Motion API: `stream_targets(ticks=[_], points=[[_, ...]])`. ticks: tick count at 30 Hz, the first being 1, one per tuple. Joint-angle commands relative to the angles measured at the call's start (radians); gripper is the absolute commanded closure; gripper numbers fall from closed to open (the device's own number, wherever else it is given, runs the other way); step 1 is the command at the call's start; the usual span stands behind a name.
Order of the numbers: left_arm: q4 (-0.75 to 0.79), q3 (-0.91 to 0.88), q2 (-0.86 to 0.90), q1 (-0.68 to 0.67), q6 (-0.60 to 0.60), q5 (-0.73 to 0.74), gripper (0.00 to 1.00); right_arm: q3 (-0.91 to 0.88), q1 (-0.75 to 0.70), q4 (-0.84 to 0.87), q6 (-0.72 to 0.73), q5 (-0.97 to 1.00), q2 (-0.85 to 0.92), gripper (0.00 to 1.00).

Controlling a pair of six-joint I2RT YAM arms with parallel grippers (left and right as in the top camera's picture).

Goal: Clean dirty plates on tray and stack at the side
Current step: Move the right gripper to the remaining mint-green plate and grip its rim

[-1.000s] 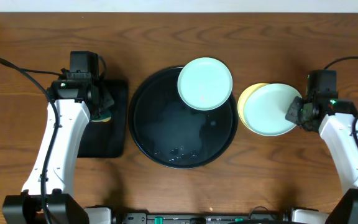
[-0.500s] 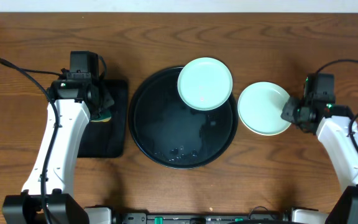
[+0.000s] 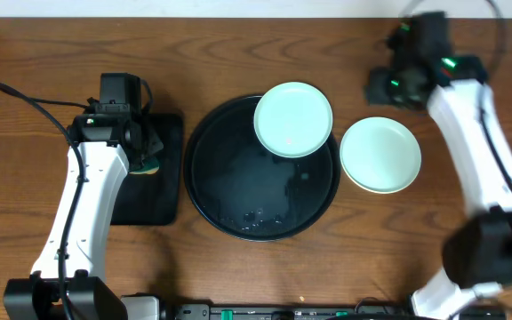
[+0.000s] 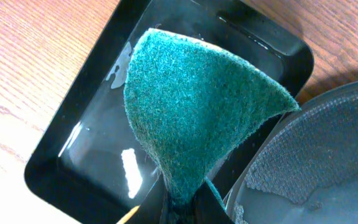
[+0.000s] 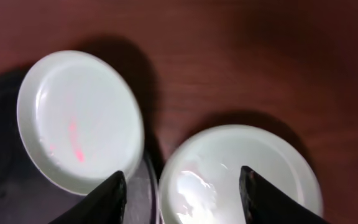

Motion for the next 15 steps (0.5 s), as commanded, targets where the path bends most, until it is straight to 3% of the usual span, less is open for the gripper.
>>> stream_targets(ticks=[1,8,15], points=[[-0.002,-0.002,-0.002,0.004,0.017,-0.005,0.92,0.115,0.053,-0.019,-0.113,-0.015,0.157,0.43],[-0.002,-0.003,0.000,0.004,0.017,-0.005,0.92,0.160,0.103,0.034,-0.169,-0.053,0.329,0.46],[-0.002,-0.003,0.000,0.004,0.017,-0.005,0.92,0.159,0.110,0.066,-0.169,-0.052,0.385,0.67]])
